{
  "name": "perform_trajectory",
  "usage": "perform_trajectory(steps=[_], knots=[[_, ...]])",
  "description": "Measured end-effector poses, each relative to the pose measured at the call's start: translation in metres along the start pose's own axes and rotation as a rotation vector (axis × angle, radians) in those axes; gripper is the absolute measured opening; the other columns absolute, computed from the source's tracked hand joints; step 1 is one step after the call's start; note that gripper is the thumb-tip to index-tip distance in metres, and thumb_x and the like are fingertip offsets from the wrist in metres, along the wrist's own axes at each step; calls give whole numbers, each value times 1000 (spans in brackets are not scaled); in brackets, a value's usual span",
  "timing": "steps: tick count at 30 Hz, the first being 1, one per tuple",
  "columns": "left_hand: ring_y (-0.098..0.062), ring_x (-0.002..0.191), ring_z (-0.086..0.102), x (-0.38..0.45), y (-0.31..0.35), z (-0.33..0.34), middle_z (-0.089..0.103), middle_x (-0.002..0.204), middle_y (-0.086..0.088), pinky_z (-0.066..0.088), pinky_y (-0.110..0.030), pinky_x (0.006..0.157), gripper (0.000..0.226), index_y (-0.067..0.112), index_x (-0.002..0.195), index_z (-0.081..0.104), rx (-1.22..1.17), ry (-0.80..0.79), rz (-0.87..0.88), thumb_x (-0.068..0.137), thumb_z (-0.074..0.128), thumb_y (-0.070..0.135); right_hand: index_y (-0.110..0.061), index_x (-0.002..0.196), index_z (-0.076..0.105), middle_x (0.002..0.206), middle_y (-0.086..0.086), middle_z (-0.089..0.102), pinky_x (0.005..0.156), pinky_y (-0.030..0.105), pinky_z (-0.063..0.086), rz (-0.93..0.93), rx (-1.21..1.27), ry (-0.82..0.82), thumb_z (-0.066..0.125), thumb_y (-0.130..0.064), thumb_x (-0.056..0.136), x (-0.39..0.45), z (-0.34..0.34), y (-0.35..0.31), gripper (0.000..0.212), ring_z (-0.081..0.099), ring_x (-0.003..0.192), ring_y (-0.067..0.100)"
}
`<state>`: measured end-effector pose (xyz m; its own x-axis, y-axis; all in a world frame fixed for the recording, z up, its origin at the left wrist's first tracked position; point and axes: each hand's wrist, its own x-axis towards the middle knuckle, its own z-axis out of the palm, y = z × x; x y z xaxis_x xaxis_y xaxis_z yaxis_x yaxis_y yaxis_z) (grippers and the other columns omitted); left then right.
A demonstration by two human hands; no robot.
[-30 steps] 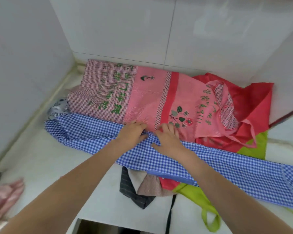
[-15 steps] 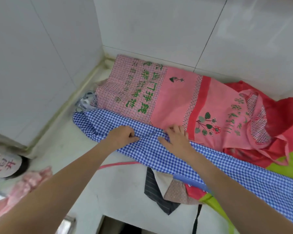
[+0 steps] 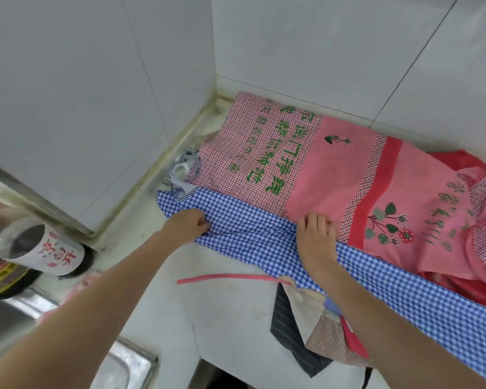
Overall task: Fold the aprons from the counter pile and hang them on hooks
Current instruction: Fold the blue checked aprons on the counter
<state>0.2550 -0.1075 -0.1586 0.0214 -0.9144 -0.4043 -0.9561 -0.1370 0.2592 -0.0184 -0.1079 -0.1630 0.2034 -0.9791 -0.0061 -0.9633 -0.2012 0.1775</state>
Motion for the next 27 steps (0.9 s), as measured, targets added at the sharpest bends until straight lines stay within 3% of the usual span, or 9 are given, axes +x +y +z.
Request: perform_trajectory(steps=[4,7,9,14,17,20,23,25,27], knots=[[-23,82,56,0,-27,-2,58,88,-6,41,-31,70,24,8,92,51,-245,156,-290,94,53,32,-2,101,54,95,16,58,80,46,51,-266,280,246,56,9,54,6,-6,-34,48,48,90,30],[-29,92,63,4,-38,-1,63,99,-12,54,-41,82,39,3,102,54,-722,209,-454,87,64,37,-2,112,54,113,15,60,93,43,48,-453,409,201,50,-11,80,16,-10,-83,34,52,105,29],[-28,97,62,4,-37,-4,63,104,-12,54,-45,86,37,5,100,57,-982,257,-478,83,69,35,0,117,59,119,15,62,95,45,47,-461,402,90,36,-25,86,26,-14,-113,46,59,110,31],[-25,98,62,9,-41,-9,67,106,-12,51,-34,88,32,2,102,66,-1092,410,-459,82,72,27,-4,114,66,120,12,64,96,44,46,-531,334,-67,32,-36,86,38,-20,-155,55,61,112,26],[-8,69,56,10,-39,-14,60,78,-4,41,-9,56,22,5,78,59,-1080,328,-327,85,68,25,-8,104,69,116,9,63,94,36,46,-609,366,-36,35,-42,88,35,-22,-165,51,59,108,25],[-9,58,40,13,-42,-17,42,67,-8,28,-17,49,25,9,72,48,-1065,245,-248,86,67,19,-2,119,60,124,10,53,102,35,34,-686,548,-150,44,-34,97,38,-25,-171,42,48,115,25],[-16,65,39,18,-47,-20,41,66,-6,33,-26,58,24,8,72,46,-1070,249,-236,89,62,13,4,105,62,107,16,56,82,30,45,-545,791,-52,49,-13,96,43,-27,-174,24,56,94,27],[-19,67,40,22,-52,-18,40,65,-3,40,-33,67,32,13,67,38,-1020,274,-237,92,58,14,5,101,60,100,18,55,71,29,43,-440,779,59,53,-8,92,49,-29,-173,17,56,87,30],[-19,66,39,26,-52,-18,37,64,-2,38,-33,67,34,15,66,35,-920,295,-208,93,55,15,4,110,55,108,19,51,77,34,44,-449,669,46,57,-14,91,56,-29,-174,26,53,95,32]])
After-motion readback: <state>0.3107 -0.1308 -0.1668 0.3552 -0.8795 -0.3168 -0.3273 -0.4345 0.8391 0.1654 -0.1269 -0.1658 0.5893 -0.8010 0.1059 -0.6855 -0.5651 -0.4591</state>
